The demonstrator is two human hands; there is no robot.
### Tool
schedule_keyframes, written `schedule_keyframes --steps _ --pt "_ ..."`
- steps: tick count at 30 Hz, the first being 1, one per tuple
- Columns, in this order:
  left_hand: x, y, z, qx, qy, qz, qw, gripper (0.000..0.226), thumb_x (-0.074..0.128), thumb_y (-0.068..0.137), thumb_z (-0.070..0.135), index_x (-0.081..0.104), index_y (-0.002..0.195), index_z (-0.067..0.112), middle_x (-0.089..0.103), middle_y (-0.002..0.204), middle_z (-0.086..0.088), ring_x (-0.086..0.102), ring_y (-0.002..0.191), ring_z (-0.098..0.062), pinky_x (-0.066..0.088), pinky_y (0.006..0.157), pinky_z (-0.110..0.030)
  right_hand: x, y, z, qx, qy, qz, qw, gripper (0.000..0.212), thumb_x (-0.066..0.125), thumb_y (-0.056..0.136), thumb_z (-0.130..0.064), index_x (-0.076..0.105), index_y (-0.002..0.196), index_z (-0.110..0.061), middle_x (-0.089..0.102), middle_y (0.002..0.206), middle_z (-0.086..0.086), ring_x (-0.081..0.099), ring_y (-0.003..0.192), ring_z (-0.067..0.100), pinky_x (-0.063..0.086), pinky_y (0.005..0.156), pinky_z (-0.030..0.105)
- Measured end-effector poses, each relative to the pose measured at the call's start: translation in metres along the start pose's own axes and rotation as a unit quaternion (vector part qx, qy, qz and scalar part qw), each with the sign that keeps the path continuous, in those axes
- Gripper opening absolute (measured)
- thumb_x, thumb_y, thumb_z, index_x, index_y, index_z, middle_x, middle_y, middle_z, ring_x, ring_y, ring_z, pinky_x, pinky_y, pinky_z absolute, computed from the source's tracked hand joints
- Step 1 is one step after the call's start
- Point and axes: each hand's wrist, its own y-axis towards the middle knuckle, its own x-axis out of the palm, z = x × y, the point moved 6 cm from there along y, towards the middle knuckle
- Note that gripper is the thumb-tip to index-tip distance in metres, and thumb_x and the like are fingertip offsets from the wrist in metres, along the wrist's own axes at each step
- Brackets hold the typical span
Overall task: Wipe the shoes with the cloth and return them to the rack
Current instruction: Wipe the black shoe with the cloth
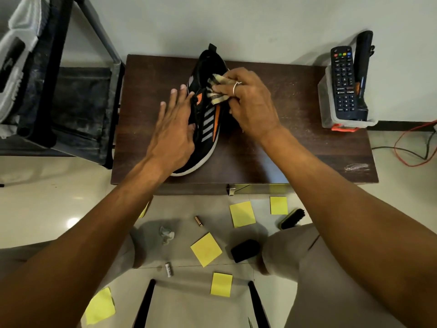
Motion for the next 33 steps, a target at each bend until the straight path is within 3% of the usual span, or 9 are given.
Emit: schedule_keyframes --steps 4,6,9,13,17,19,24,29,33 --pt "-0.001 0.001 -0.002 -0.005 -0.02 0.001 1.0 0.075 0.044 0.099 -0.001 0.008 0.163 0.014 0.001 0.172 -0.004 -0.007 0.157 -0.017 -0.006 0.127 -0.034 0.011 -0.015 -0.015 -0.051 0.035 -0.07 0.996 0.033 0.061 0.088 -0.002 0.079 0.111 -0.018 0.065 0.119 0.005 0.06 0.107 0.025 0.053 0.092 0.036" --pt "0.0 0.001 -0.002 -0.003 -0.025 -0.001 1.0 0.075 0.043 0.099 -0.002 0.008 0.163 0.014 0.001 0.172 -0.004 -0.007 0.157 -0.017 -0.006 0.127 -0.035 0.017 -0.027 -0.024 -0.102 0.032 -0.111 0.988 0.031 0.057 0.089 -0.004 0.08 0.105 -0.016 0.066 0.119 0.006 0.058 0.107 0.024 0.054 0.089 0.039" --pt "0.001 0.001 -0.004 -0.003 -0.027 -0.004 1.0 0.075 0.045 0.099 -0.001 0.01 0.163 0.016 0.002 0.172 -0.003 -0.007 0.157 -0.015 -0.007 0.126 -0.032 0.016 -0.029 -0.023 -0.134 0.008 -0.101 0.986 0.03 0.053 0.093 -0.01 0.079 0.107 -0.015 0.067 0.12 0.006 0.059 0.104 0.026 0.056 0.083 0.043" --pt "0.0 0.002 -0.004 -0.003 -0.035 -0.007 0.999 0.074 0.047 0.1 0.001 0.01 0.163 0.015 0.002 0.172 -0.002 -0.007 0.157 -0.014 -0.009 0.124 -0.029 0.004 -0.013 -0.006 -0.08 -0.01 -0.018 0.997 0.022 0.059 0.094 -0.014 0.079 0.102 -0.014 0.068 0.119 0.005 0.061 0.102 0.027 0.057 0.08 0.042" --pt "-0.001 0.001 -0.004 -0.004 -0.038 -0.007 0.999 0.074 0.046 0.101 0.002 0.008 0.163 0.016 0.002 0.172 -0.001 -0.007 0.157 -0.014 -0.009 0.124 -0.028 -0.003 -0.003 0.003 -0.016 0.005 0.032 0.999 0.027 0.054 0.091 -0.015 0.079 0.098 -0.011 0.07 0.116 0.005 0.062 0.1 0.027 0.055 0.083 0.038" --pt "0.0 0.001 -0.005 -0.006 -0.039 -0.006 0.999 0.075 0.045 0.101 0.002 0.006 0.163 0.017 0.002 0.172 -0.001 -0.008 0.157 -0.013 -0.008 0.125 -0.028 -0.001 -0.005 -0.007 -0.026 0.028 0.016 0.999 0.027 0.055 0.09 -0.012 0.08 0.098 -0.01 0.07 0.115 0.007 0.063 0.101 0.027 0.054 0.086 0.036" --pt "0.001 0.001 -0.004 -0.009 -0.035 -0.006 0.999 0.075 0.044 0.101 0.002 0.003 0.163 0.016 0.002 0.172 -0.001 -0.007 0.157 -0.013 -0.006 0.127 -0.032 0.013 -0.026 -0.024 -0.143 0.02 -0.066 0.987 0.023 0.057 0.095 -0.01 0.079 0.104 -0.011 0.068 0.12 0.009 0.061 0.106 0.027 0.056 0.086 0.037" --pt "0.001 0.001 -0.004 -0.011 -0.037 -0.004 0.999 0.075 0.045 0.102 0.003 0.004 0.163 0.017 0.001 0.172 -0.001 -0.007 0.157 -0.013 -0.009 0.125 -0.029 0.002 -0.01 0.002 -0.008 0.035 0.009 0.999 0.029 0.055 0.087 -0.008 0.08 0.1 -0.01 0.069 0.114 0.009 0.064 0.104 0.029 0.054 0.091 0.039" --pt "0.0 -0.001 0.0 -0.013 -0.028 0.019 0.999 0.073 0.043 0.1 0.0 0.009 0.163 0.014 0.005 0.172 -0.005 -0.005 0.158 -0.018 -0.005 0.128 -0.036 0.013 -0.03 -0.02 -0.069 0.041 -0.098 0.992 0.032 0.065 0.084 0.004 0.08 0.103 -0.016 0.067 0.115 0.007 0.061 0.102 0.027 0.053 0.087 0.033"
